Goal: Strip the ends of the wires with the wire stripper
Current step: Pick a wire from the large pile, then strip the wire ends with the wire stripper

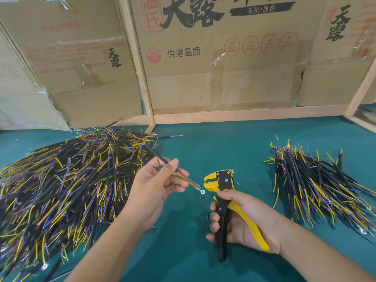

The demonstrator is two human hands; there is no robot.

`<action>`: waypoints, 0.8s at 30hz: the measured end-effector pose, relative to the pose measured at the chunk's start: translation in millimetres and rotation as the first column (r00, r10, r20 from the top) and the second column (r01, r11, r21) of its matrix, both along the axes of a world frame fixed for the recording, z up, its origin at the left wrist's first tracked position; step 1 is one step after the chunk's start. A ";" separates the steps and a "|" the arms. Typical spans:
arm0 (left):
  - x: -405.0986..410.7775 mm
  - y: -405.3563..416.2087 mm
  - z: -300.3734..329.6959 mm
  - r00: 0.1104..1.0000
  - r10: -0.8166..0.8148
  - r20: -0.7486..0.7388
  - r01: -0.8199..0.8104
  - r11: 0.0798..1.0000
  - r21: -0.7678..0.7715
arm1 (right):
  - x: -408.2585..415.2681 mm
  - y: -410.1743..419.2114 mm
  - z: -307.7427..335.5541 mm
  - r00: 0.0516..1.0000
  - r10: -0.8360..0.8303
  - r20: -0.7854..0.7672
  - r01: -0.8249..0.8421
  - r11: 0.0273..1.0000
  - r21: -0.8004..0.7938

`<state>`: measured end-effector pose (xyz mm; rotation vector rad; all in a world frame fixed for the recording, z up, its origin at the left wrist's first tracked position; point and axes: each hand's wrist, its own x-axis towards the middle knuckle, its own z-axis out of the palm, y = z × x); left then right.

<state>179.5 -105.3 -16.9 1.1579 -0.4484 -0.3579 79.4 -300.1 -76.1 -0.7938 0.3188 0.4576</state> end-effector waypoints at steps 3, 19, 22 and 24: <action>-0.9 -0.6 0.4 1.000 -0.002 -0.011 0.002 1.000 -0.008 | -0.3 0.2 1.0 1.000 0.002 -0.003 -0.002 1.000 -0.003; -4.4 -4.0 -3.8 0.989 -0.024 0.146 0.002 0.989 0.148 | -2.1 2.3 4.2 1.000 0.002 0.000 -0.002 1.000 -0.003; -4.9 -4.8 -5.0 0.987 0.002 0.160 -0.029 0.985 0.172 | -2.2 1.3 3.4 1.000 0.008 0.004 -0.008 1.000 -0.003; -5.4 -5.2 -4.1 0.985 0.030 0.169 -0.063 0.979 0.193 | -2.0 1.2 3.2 1.000 0.009 0.001 -0.009 1.000 0.002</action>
